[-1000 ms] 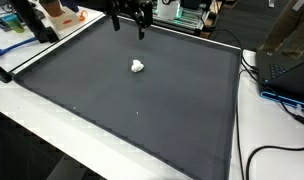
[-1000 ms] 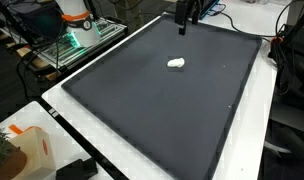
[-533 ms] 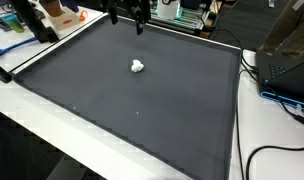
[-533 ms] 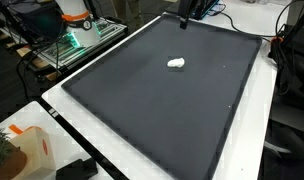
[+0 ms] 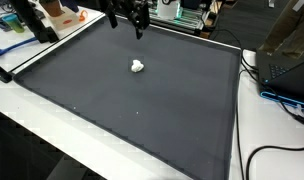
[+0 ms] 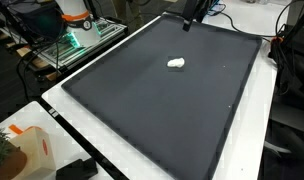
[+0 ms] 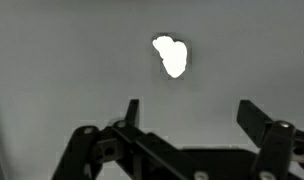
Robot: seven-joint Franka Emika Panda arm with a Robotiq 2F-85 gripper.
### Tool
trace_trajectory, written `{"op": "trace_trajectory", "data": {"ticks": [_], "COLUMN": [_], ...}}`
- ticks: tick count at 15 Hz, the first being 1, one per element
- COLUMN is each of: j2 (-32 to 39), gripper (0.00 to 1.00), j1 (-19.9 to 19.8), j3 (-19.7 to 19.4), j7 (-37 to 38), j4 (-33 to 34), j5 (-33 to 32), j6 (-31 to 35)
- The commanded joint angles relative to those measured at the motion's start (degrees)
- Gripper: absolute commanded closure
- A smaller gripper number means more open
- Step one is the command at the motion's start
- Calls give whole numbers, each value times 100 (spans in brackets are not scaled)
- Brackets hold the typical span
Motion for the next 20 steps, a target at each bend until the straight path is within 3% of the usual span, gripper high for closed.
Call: {"op": "trace_trajectory", "data": {"ticks": [1,4,5,10,20], "j2": [372,734,408,745,1463], "gripper": [0,0,0,0,0], "j1": [111,93,99,95,41], "j3": [-141,-147,-152,-177,-233], "j7": [95,-10,-19,-28,-278], "j4": [411,797,405,752,1696], "j5": [-46,76,41,60,149], "j6": [-262,-464,-197,-264,-1079]}}
